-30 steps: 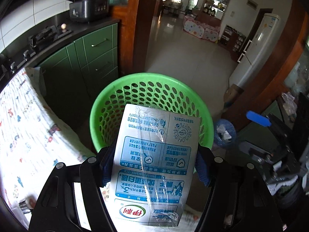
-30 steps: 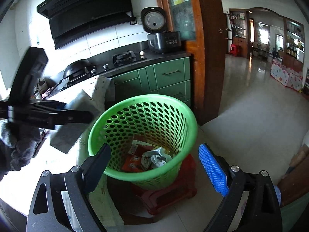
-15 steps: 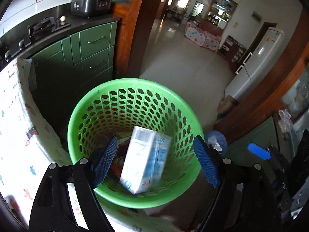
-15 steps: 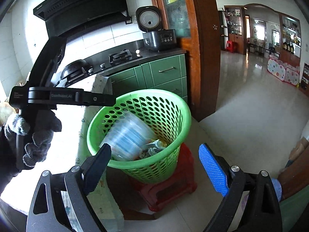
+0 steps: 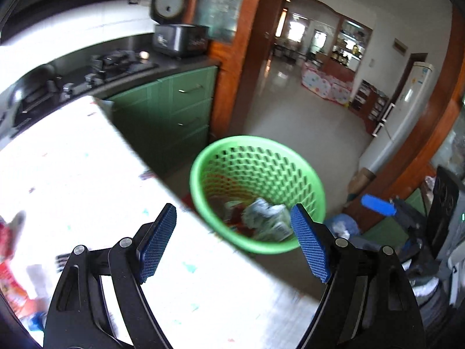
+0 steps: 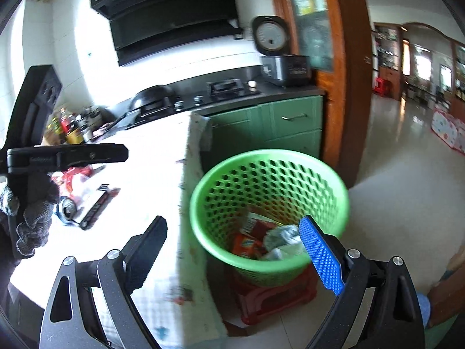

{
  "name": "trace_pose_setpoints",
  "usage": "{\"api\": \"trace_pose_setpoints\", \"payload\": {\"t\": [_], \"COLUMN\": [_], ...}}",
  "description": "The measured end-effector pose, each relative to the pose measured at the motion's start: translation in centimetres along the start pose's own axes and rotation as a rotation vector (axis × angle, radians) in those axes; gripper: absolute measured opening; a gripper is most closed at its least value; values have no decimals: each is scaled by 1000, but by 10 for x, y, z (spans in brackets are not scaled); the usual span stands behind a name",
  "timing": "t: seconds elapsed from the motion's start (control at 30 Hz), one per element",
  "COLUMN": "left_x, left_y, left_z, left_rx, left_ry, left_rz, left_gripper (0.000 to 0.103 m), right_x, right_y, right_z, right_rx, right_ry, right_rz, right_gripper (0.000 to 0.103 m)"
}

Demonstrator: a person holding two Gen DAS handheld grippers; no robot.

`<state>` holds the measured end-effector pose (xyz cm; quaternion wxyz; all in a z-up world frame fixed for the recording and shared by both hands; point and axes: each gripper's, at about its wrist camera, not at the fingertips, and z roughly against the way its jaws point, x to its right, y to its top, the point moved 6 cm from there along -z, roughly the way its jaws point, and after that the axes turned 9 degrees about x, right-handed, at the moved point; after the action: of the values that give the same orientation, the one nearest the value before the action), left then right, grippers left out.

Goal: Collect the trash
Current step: 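Move both tools back over the table toward the remaining trash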

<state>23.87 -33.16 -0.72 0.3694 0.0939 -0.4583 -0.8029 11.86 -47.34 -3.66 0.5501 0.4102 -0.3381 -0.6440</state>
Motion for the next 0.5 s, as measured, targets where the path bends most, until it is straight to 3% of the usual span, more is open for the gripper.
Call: {"api": "trace_pose_setpoints", "payload": {"t": [0.23, 0.5], "left_x": [-71, -134], "left_y": [-22, -68], "left_z": [81, 132], "left_rx": [55, -19], "left_ry": [102, 177], "left_rz": [9, -81], "left_gripper": [80, 82], "right_x": [-59, -122], "right_y": [7, 11], "right_z": [-22, -45], "right_rx": [-43, -90], "right_ry": [104, 181], "right_rz": [50, 88], "right_gripper": [89, 89]}}
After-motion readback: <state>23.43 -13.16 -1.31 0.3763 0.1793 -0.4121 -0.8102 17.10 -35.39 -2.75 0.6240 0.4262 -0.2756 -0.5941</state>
